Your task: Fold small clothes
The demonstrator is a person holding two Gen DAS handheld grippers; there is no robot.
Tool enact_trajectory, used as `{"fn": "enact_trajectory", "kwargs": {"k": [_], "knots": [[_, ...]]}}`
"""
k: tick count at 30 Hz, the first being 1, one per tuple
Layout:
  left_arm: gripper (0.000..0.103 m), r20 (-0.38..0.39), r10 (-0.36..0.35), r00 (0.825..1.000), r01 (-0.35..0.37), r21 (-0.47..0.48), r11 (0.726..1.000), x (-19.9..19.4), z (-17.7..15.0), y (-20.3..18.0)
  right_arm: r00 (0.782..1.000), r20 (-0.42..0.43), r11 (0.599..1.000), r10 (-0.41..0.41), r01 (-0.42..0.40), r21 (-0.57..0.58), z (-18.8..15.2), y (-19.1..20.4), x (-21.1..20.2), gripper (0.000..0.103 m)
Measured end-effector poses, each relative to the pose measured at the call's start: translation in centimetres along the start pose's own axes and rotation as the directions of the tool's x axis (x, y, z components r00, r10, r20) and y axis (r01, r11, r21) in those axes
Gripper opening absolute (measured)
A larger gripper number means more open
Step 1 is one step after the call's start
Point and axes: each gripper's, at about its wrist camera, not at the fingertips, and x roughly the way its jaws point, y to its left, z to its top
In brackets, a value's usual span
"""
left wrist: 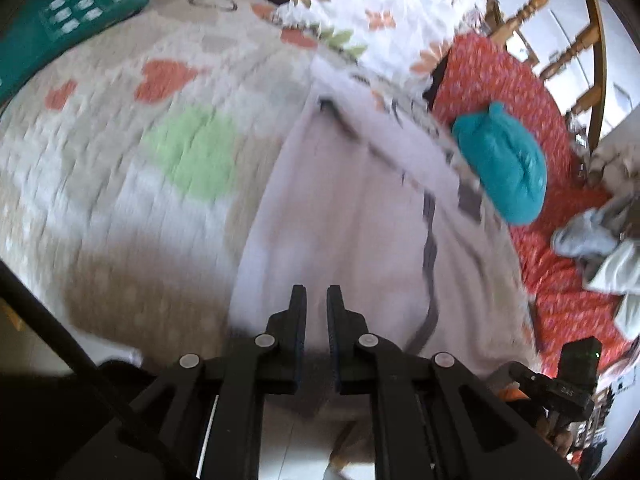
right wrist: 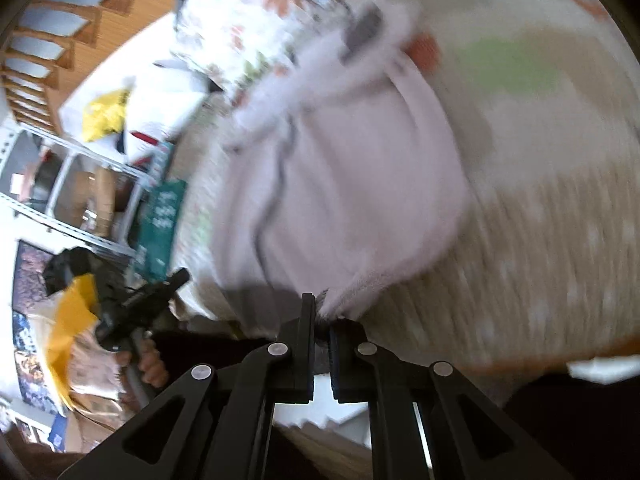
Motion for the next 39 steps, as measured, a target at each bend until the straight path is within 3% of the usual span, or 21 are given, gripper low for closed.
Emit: {"fn": "enact_trajectory", "kwargs": {"k": [4,6,9,11,12,13,15,17,20,21,22,25,27,33,37,39], "knots": [[0.01,0.046,0.026,0.999,-0.027,0.025,0.999,2.3,4.9,-2.6,0.997,0.07,1.0,0.012,-0.01,-0.022,5.9,1.4,0.1,0.007],[0.011,0.05,0.002,0.999,-0.003,0.021,1.0,3.7,7.3,-3.7,0.994,0.108,1.0,0.02,-0.021,0.011,9.6,0.7,0.7,0.007],[0.023,0.082,0.016,0.996,-0.019,0.038,0.999,5.2,10.4,-5.0,0.986,0.164,0.996,0.01,-0.025,0.09,14.5,-1.4,2.0,0.007],[0.04,0.138,0.07,0.988,-0.081,0.078,0.994,5.6,11.9,-6.0,0.981,0.175,0.993,-0.086,0.069,0.097,16.7,-2.3,3.4,0.007],[0.043,0.164,0.09,0.982,-0.106,0.09,0.99,5.7,12.2,-6.2,0.964,0.168,0.976,-0.208,0.193,0.1,17.6,-3.1,4.0,0.008],[0.05,0.181,0.098,0.979,-0.117,0.097,0.988,5.6,12.2,-6.3,0.946,0.162,0.958,-0.281,0.265,0.109,17.7,-3.5,4.4,0.011],[0.057,0.194,0.091,0.977,-0.114,0.111,0.987,5.6,12.1,-5.7,0.943,0.156,0.954,-0.293,0.28,0.105,17.4,-3.5,4.7,0.011],[0.059,0.155,0.081,0.985,-0.098,0.101,0.99,6.4,11.7,-5.0,0.932,0.173,0.948,-0.317,0.316,0.036,17.0,-1.9,4.8,0.015],[0.059,0.105,0.088,0.991,-0.1,0.123,0.987,7.5,10.9,-4.7,0.903,0.224,0.91,-0.365,0.397,-0.116,15.7,1.3,4.9,0.031],[0.059,0.103,0.105,0.989,-0.118,0.135,0.984,7.7,10.6,-4.7,0.908,0.23,0.907,-0.35,0.39,-0.158,15.1,2.1,4.9,0.036],[0.059,0.102,0.14,0.985,-0.155,0.153,0.976,7.9,10.2,-4.6,0.926,0.217,0.914,-0.307,0.351,-0.203,14.6,2.8,4.8,0.037],[0.059,0.103,0.169,0.98,-0.183,0.145,0.972,7.7,9.8,-3.9,0.985,0.063,0.927,-0.163,0.174,-0.331,11.8,5.6,6.6,0.038],[0.059,0.099,0.145,0.984,-0.156,0.115,0.981,7.3,9.9,-3.2,0.993,-0.05,0.914,-0.108,0.08,-0.397,9.0,7.0,7.6,0.038],[0.062,0.071,0.064,0.995,-0.071,0.093,0.993,6.6,9.3,-2.9,0.974,-0.211,0.92,-0.082,-0.007,-0.392,2.1,7.5,10.2,0.044],[0.062,0.07,0.081,0.994,-0.088,0.12,0.989,6.1,7.9,-3.1,0.943,-0.328,0.947,-0.06,-0.05,-0.318,-0.5,6.8,14.1,0.044],[0.062,0.081,0.086,0.993,-0.096,0.123,0.988,5.6,7.6,-3.0,0.939,-0.335,0.944,-0.076,-0.04,-0.328,-1.1,7.6,16.3,0.044]]}}
